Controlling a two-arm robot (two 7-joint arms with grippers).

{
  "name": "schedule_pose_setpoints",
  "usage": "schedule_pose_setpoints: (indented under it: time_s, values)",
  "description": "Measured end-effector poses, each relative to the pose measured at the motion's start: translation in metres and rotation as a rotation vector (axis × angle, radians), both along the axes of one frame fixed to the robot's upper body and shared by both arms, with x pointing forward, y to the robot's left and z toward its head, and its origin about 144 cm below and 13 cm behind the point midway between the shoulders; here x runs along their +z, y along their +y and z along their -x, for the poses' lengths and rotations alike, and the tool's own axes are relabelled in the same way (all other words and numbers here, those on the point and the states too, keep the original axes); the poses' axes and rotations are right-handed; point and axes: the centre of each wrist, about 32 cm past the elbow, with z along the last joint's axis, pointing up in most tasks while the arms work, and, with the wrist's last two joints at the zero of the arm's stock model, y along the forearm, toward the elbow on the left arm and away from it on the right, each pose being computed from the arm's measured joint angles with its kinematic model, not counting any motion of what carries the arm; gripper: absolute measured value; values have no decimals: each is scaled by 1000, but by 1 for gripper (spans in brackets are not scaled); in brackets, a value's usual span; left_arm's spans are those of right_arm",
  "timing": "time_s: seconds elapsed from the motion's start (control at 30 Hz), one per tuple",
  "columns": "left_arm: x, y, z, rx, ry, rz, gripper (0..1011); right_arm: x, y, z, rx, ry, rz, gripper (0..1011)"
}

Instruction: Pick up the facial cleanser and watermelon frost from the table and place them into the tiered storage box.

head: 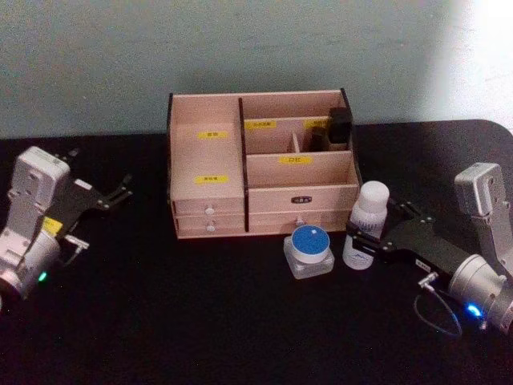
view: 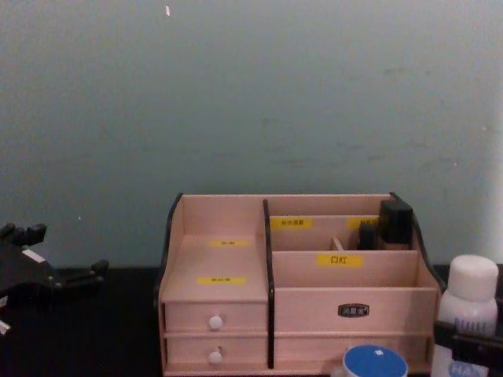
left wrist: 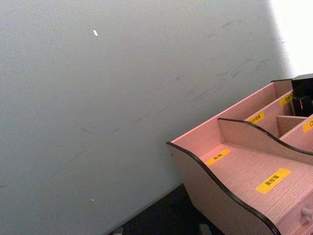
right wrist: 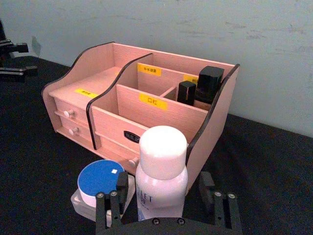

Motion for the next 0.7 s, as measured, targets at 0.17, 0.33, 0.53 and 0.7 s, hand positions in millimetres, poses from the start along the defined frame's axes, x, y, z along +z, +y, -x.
schedule_pose_setpoints:
  time_s: [0.17, 0.33, 0.53, 0.7]
  values:
    - [0, 0, 0, 0, 0, 0, 1001, 0, 0, 0, 0, 0, -1, 844]
    - [0, 0, 0, 0, 0, 0, 1001, 0, 0, 0, 0, -1, -1, 683]
    - [0, 0, 0, 0, 0, 0, 1001, 0, 0, 0, 0, -1, -1, 595]
    - [0, 0, 0, 0, 0, 0, 1001, 0, 0, 1, -1, -1, -1, 596]
